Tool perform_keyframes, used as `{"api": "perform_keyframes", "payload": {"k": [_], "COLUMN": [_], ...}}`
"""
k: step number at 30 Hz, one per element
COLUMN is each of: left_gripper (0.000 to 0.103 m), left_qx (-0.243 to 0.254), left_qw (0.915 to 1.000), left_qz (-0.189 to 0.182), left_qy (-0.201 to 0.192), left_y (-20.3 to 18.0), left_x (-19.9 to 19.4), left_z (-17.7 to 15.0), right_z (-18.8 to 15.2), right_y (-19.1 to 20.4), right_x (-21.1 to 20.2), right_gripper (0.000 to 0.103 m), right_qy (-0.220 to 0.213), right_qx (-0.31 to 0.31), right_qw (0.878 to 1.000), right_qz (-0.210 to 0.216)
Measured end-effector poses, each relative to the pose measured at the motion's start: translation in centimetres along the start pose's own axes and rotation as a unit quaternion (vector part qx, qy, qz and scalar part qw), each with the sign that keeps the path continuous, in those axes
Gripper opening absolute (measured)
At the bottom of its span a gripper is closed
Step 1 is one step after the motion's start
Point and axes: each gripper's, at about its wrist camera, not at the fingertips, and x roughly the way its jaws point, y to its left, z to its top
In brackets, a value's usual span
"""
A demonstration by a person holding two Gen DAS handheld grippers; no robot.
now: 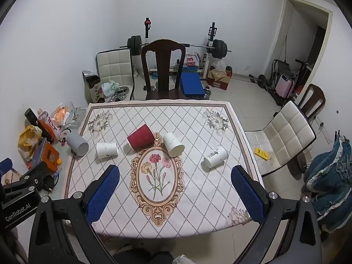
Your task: Flip cup upright
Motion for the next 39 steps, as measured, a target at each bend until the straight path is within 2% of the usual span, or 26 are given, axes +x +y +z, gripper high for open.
{"api": "perform_keyframes", "payload": {"k": [17,39], "left_gripper": [0.103,0.103], "left_qx": [0.000,0.000], "left_qw": [1.0000,0.9999], "left_qz": [0.000,-0.002], "left_qy": [-0.003,-0.011], "left_y": [0.1,-0.2], "left_x": [-0.7,-2.1], "left_z": [-0.3,-0.1], "right_z": [-0.9,0.1], "right_y": [-0.1,0.4], "right_x": [-0.3,-2.0], "right_gripper": [0.102,0.102], "right_qy": [0.002,-0.007], "right_qx": [-0.002,-0.005], "right_qw": [1.000,1.000], "right_qz": [0.000,-0.001]}}
